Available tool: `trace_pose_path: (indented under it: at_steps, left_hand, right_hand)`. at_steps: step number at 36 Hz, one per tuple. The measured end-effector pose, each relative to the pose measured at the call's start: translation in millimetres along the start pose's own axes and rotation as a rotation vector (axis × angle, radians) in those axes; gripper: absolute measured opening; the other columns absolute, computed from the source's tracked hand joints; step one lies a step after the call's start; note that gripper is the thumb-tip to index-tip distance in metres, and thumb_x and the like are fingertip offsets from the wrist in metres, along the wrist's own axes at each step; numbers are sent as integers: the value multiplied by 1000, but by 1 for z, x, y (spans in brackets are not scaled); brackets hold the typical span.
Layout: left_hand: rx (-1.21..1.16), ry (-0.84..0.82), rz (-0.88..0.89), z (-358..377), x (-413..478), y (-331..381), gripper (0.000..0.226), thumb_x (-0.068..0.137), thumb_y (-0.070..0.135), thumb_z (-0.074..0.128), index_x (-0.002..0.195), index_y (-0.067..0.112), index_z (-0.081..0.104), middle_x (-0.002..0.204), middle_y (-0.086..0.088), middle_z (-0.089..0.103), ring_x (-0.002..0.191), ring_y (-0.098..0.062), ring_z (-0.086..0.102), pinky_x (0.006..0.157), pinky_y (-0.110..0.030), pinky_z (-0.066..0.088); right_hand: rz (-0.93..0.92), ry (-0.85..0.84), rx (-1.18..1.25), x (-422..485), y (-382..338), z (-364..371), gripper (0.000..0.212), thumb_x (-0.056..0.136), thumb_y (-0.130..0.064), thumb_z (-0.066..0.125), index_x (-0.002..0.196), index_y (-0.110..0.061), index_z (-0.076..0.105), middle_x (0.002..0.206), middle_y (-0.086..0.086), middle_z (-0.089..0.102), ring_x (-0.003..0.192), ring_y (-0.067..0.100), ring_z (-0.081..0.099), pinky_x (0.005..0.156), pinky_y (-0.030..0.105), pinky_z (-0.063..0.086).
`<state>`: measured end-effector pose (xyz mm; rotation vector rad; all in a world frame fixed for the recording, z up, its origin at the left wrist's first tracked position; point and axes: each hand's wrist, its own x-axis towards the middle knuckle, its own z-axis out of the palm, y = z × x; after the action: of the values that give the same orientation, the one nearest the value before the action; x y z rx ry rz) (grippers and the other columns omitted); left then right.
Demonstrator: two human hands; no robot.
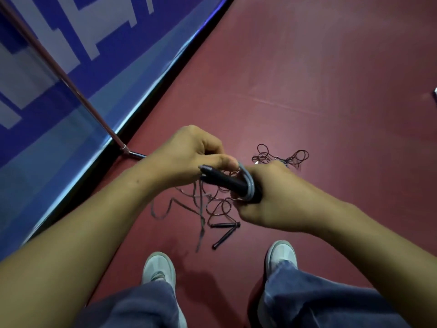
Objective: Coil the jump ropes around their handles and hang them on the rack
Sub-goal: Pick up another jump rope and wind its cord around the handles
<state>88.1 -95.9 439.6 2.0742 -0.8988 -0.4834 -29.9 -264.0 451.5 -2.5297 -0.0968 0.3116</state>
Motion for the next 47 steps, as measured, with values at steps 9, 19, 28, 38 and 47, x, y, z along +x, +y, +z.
trace_pose_path:
  at_steps: [9, 19, 28, 38, 47]
  left_hand:
    - [-299, -84, -170, 41, -6, 7, 50, 99, 50, 57, 58, 23, 65, 58, -2, 57, 55, -18, 48, 58, -33, 38]
    - [-125, -339, -250, 67, -26, 20, 23, 104, 17, 50, 84, 16, 61, 66, 1, 68, 48, -7, 49, 53, -23, 43]
    - [490, -154, -41, 28, -23, 25, 34, 95, 35, 56, 71, 12, 57, 57, -4, 54, 49, -22, 56, 46, -35, 49]
    - [320, -32, 151, 12, -9, -17, 37, 92, 43, 70, 65, 21, 55, 50, 4, 48, 51, -10, 46, 47, -18, 32]
    - [67, -9, -38, 49, 0, -12, 38, 103, 19, 53, 67, 31, 47, 62, 5, 53, 57, -16, 48, 54, -35, 42]
  right_hand:
    - [98, 195, 433, -4, 5, -28, 48, 76, -5, 75, 112, -32, 60, 71, 6, 74, 54, 19, 68, 50, 31, 57]
    - [260, 361, 214, 18, 51, -7, 26, 70, -18, 80, 85, -24, 60, 71, 3, 69, 62, 28, 66, 53, 41, 57]
    - [271, -37, -285, 6, 63, 18, 21, 77, -16, 58, 81, -31, 44, 79, -2, 56, 72, 24, 57, 55, 32, 46]
    - [-25, -155, -11, -8, 21, 6, 28, 75, -15, 73, 90, -24, 52, 71, -4, 57, 62, 17, 54, 58, 44, 50]
    - [124, 66, 439, 1, 21, -9, 22, 77, -2, 72, 88, -11, 55, 59, 1, 65, 49, 12, 56, 47, 28, 46]
